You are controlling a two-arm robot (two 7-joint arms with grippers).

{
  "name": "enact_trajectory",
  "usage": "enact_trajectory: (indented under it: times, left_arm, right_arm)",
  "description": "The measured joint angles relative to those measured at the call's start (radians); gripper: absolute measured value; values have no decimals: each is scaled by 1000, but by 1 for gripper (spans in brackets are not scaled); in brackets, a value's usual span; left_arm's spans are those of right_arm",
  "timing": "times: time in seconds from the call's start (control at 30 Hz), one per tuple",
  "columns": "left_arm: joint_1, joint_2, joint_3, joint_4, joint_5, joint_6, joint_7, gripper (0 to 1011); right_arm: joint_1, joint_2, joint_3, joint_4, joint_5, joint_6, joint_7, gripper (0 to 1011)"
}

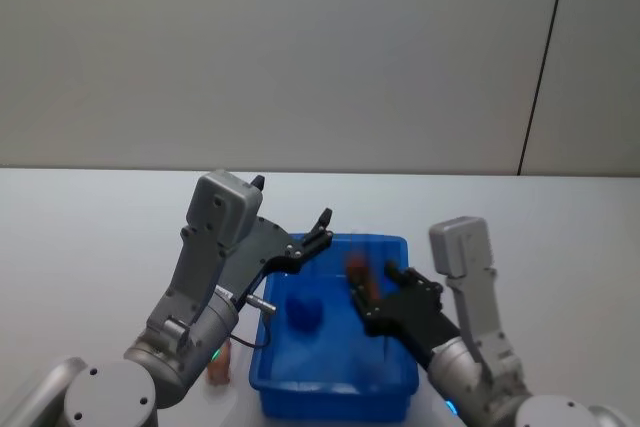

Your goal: Pick up the two dolls from the table and place them into the box.

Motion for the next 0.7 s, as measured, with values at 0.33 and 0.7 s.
enact_trajectory:
  times: [0.33, 0.7]
  left_arm:
    - [0, 0, 0, 0, 0, 0, 0, 1001]
    - [0, 0, 0, 0, 0, 0, 0, 1001]
  right_arm:
    - [35, -30, -10, 72, -3, 19, 14, 782]
    - [21, -22, -2, 66, -19, 2, -52, 1001]
